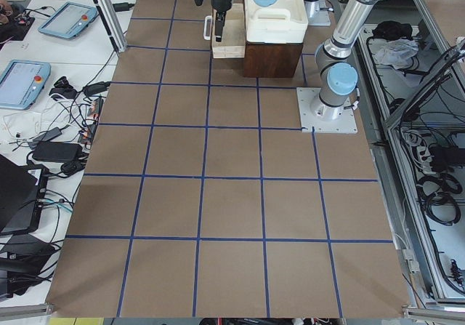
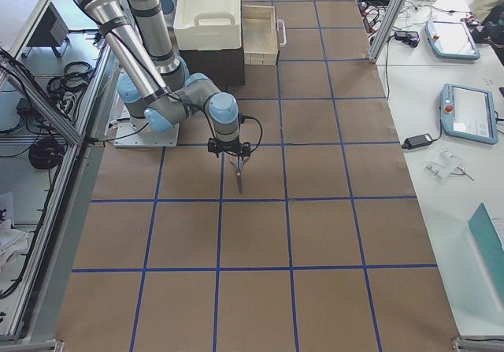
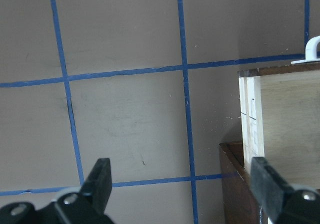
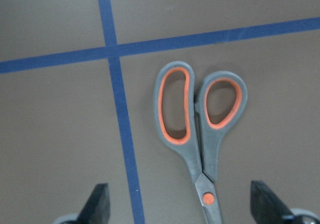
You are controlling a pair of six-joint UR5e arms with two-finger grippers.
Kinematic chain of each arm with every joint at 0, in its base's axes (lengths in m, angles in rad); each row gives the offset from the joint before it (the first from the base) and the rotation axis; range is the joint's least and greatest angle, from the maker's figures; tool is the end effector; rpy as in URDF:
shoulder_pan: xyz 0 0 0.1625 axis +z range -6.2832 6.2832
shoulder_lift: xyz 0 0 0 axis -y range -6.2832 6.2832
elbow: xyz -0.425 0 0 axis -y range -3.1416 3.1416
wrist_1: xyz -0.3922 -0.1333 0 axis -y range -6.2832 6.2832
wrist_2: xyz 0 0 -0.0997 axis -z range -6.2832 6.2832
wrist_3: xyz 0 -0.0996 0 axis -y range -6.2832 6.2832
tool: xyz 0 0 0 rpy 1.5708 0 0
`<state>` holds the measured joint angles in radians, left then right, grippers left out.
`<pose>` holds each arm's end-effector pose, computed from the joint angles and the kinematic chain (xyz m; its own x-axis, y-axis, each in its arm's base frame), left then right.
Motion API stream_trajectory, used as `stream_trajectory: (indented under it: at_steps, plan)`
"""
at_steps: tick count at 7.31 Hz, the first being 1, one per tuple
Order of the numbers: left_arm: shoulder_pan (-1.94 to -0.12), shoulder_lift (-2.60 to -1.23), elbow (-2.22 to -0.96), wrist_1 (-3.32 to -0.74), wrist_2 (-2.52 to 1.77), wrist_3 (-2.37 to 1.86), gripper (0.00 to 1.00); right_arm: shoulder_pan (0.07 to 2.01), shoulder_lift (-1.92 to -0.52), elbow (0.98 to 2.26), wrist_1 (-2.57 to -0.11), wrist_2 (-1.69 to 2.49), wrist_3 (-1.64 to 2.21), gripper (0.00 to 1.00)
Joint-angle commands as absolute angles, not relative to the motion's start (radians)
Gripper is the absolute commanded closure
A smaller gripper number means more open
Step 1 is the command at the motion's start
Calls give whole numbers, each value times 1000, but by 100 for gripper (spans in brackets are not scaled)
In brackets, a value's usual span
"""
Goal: Put scissors in drawer and close it
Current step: 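Lower the right gripper and close it on the scissors' blades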
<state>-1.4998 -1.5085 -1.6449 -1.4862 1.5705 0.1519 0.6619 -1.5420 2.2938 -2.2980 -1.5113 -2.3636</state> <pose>-0.0995 -0.4807 0.4900 -0.9967 0.0804 -0.0107 0.0810 0.9941 -0.0719 -0.2268 -0.3532 0.2176 -0.1173 -0.9928 0.0251 -0.9915 0.1156 -0.0592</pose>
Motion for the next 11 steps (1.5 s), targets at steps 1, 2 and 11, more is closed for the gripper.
stream_trajectory:
  at_steps: [1,2,11]
  plan:
    - [-1497,-1511,-1644,-1479,1571,152,0,646,-1485,2298,-2345,-1483,-2411,0]
    - [-1499,-1511,-1646,-1479,1571,152,0,644,-1471,2302,-2359,-1471,-2430,0]
    - [-1499,-1509,-1655,-1480,1574,153,0,649,-1391,2324,-2460,-1494,-2500,21]
